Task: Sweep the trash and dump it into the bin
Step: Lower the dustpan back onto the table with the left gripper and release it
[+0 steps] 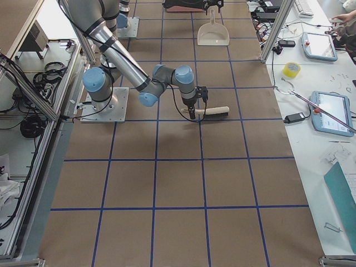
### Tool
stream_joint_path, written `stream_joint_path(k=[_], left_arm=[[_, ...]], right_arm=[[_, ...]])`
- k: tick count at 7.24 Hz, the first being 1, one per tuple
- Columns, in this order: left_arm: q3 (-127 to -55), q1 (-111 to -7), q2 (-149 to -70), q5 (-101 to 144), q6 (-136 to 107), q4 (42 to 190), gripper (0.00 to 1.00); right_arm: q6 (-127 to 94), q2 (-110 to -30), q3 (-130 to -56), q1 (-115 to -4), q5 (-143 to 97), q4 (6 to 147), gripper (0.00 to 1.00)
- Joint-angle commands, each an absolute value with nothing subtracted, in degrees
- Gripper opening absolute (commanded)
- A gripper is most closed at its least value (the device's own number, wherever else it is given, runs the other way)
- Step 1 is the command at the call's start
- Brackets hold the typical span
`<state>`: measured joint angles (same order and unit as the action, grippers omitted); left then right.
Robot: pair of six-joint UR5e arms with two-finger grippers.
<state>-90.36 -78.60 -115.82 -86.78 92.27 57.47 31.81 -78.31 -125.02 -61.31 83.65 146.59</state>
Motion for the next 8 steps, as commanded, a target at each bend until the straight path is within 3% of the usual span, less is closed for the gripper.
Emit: stream_joint_path(k=[1,3,5,8], left_arm=[[-90.9,-79.8,-107.0,-86.8,77.7,68.7,1.0],[-92.5,-79.9,-97.5,-86.9,63.7,78.5,1.0],[-95.9,-79.9,-88.6,-87.0,53.5,86.4,1.0],[-96.8,-79.9,-83.6,-86.8,25.4,90.4,1.0]], right_arm=[[31.9,-78.4,-123.9,-61.3,83.7,146.2,0.92],[31.7,-79.8,-113.9,-61.4,83.8,130.1,0.99],[31.6,-81.6,-102.2,-62.3,85.3,113.0,0.99],[25.2,-85.9,-97.8,-71.0,86.5,104.9,0.99]])
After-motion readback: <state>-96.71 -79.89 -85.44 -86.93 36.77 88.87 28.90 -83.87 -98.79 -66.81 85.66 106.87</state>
